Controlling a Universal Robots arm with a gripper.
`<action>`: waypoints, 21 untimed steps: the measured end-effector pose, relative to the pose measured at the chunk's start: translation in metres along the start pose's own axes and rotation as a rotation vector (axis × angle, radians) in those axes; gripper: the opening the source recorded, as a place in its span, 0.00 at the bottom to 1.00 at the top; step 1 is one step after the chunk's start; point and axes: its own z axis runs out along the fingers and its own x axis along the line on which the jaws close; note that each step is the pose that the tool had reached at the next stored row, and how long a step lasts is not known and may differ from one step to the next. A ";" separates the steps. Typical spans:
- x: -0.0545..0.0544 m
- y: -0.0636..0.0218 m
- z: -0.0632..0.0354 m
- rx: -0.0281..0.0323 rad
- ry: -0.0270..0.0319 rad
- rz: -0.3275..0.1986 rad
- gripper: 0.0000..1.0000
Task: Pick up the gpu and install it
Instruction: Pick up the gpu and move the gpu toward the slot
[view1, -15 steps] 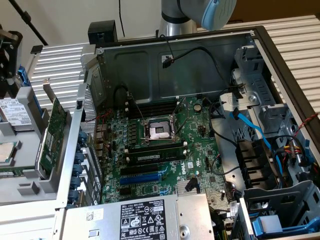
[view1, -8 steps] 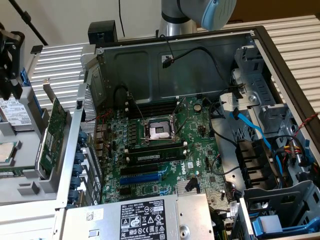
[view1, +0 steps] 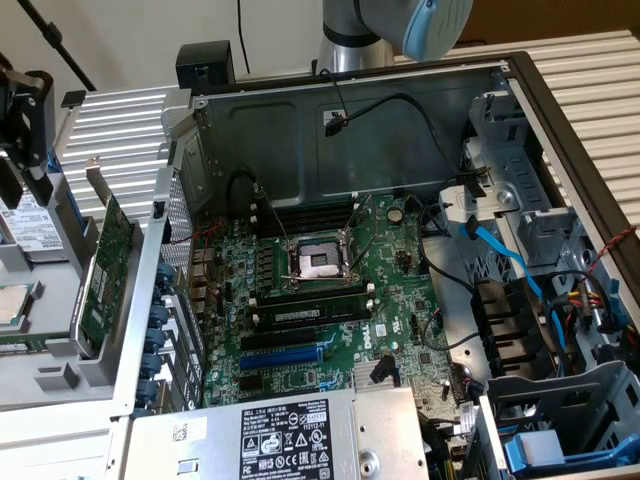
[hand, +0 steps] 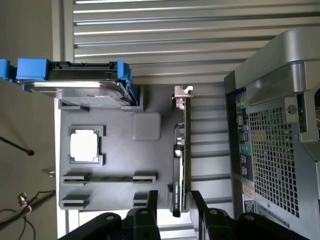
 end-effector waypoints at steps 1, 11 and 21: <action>0.000 -0.0001 0.0016 0.0000 -0.0016 0.000 0.39; 0.001 -0.0094 0.0155 -0.0020 -0.0291 -0.002 0.39; 0.000 -0.0288 0.0255 -0.0048 -0.0661 -0.004 0.39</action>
